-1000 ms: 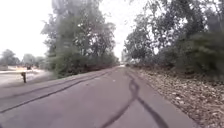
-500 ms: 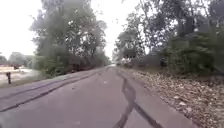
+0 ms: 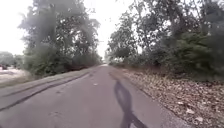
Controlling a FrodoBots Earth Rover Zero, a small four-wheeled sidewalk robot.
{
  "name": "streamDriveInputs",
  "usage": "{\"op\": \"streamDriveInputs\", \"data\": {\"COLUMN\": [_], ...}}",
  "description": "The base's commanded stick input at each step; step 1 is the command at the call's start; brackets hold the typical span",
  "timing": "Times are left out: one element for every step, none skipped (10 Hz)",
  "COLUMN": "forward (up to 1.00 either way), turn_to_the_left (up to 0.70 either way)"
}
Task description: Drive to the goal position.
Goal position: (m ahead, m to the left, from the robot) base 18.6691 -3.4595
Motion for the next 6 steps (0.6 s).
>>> {"op": "streamDriveInputs", "data": {"forward": [0.85, 0.85, 0.85, 0.85, 0.85, 0.85], "turn_to_the_left": [0.00, 0.00, 0.00, 0.00, 0.00, 0.00]}}
